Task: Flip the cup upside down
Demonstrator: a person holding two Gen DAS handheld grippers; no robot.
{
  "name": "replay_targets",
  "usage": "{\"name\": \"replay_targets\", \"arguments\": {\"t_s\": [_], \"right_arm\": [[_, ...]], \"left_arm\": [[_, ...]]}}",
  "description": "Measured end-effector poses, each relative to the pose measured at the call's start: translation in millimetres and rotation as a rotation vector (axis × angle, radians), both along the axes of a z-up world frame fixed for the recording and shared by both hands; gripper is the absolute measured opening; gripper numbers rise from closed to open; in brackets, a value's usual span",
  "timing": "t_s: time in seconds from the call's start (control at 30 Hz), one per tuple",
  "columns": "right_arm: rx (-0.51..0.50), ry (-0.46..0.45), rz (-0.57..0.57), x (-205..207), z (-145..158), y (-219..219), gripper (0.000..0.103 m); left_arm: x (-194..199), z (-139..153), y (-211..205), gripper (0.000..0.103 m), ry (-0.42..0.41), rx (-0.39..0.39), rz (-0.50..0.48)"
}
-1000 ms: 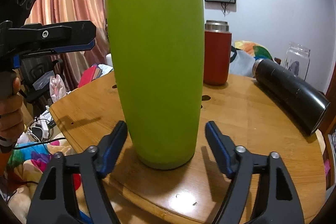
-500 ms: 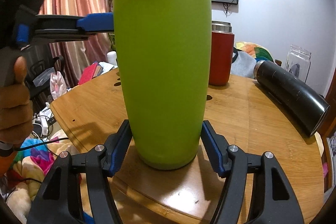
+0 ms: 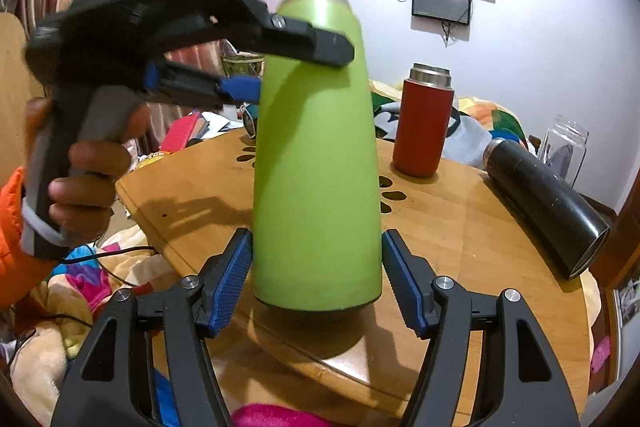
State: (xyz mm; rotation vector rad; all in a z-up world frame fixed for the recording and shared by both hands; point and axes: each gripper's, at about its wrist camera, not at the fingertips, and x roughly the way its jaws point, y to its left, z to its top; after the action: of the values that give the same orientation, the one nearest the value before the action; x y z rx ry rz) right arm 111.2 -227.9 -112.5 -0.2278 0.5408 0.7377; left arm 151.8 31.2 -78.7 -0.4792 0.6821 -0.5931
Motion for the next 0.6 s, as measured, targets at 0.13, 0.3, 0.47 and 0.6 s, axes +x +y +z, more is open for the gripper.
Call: {"name": "replay_targets", "arguments": {"t_s": [0.13,0.3,0.47,0.6], "right_arm": [[-0.006,-0.002,0.01,-3.8,2.0,1.7,0.062],[0.01,0.016,0.021,-1.1,2.8,1.1,0.062],[0.025,0.033,0.023,3.0,1.5,1.3,0.062],[0.034,0.035,0.027,3.1,0.2,-0.2,0.062]], "left_arm": [[11.6,-20.1,13.4,0.069,0.089,-0.076,0.013],[24.3,-44.1,20.6,0.073,0.206,-0.129,0.035],[28.3,-53.3,22.3,0.077,0.25,-0.129,0.06],[32.0,-66.6,27.5,0.079,0.303,-0.144,0.069]]}}
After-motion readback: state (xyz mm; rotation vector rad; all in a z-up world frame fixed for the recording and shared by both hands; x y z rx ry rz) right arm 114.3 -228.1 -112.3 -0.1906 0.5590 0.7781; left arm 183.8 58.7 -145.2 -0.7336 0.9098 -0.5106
